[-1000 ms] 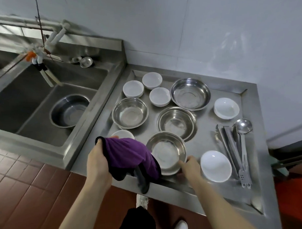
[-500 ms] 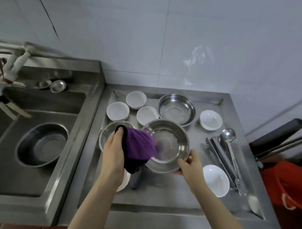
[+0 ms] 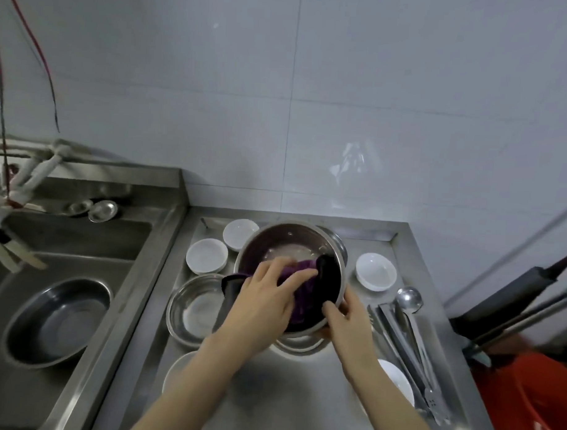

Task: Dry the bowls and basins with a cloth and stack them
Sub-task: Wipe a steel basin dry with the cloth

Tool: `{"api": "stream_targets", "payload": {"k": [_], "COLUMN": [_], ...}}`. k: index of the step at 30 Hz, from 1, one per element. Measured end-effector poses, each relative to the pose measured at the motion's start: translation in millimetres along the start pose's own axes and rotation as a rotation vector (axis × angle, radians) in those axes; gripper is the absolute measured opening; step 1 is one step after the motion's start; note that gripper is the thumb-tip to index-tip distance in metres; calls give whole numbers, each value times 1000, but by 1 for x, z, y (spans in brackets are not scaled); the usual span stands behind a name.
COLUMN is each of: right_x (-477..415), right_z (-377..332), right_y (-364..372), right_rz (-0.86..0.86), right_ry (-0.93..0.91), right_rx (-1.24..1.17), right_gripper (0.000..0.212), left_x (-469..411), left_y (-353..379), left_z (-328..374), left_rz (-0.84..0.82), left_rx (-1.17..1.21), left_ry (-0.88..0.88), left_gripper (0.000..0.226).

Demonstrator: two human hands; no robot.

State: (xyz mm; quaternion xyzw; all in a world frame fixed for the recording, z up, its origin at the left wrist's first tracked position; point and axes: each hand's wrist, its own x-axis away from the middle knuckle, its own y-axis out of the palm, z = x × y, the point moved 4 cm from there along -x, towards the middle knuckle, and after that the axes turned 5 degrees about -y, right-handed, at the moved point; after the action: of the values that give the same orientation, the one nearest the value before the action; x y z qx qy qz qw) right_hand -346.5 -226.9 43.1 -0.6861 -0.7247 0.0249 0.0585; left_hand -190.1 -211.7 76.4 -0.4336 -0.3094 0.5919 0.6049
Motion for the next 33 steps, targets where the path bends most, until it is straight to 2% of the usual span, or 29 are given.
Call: {"api": "stream_targets", "payload": {"k": [3, 6, 9, 11, 14, 17, 21, 23, 29, 31, 33], "right_x": [-2, -6, -10, -10, -12, -19, -31, -34, -36, -36, -37], "right_z": [-7, -15, -25, -30, -32, -39, -52, -53, -46, -47, -47], "right_y": [-6, -13, -19, -23, -31, -38, -44, -42, -33, -31, -28], "right_rz": [27, -6, -69, -94, -1, 89, 200, 207, 137, 98, 70], "right_ry": [6, 0, -39, -49, -79, -137, -194, -195, -111, -109, -97], "right_rx": [22, 31, 42, 7, -15, -25, -27, -39, -138, -152, -173], "right_gripper": [42, 38, 38, 34, 21, 22, 9, 9, 29, 30, 34], "left_x": [-6, -16, -31, -45, -59, -63, -54, -45, -45, -51, -60], "left_y": [11, 19, 16, 10, -3, -8, -6, 2, 0, -5, -8], "left_z": [20, 28, 29, 26, 25, 32, 44, 54, 74, 75, 74], "left_rz": [-122, -157, -61, -27, 43, 74, 43, 9, -12, -26, -22], "left_rx": [-97, -89, -139, -199, -291, -350, -305, -207, 251, 245, 144], "left_ry": [58, 80, 56, -47, -188, -208, -198, -165, -94, -77, -49], "left_gripper": [57, 62, 56, 58, 59, 53, 43, 47, 63, 68, 71]}}
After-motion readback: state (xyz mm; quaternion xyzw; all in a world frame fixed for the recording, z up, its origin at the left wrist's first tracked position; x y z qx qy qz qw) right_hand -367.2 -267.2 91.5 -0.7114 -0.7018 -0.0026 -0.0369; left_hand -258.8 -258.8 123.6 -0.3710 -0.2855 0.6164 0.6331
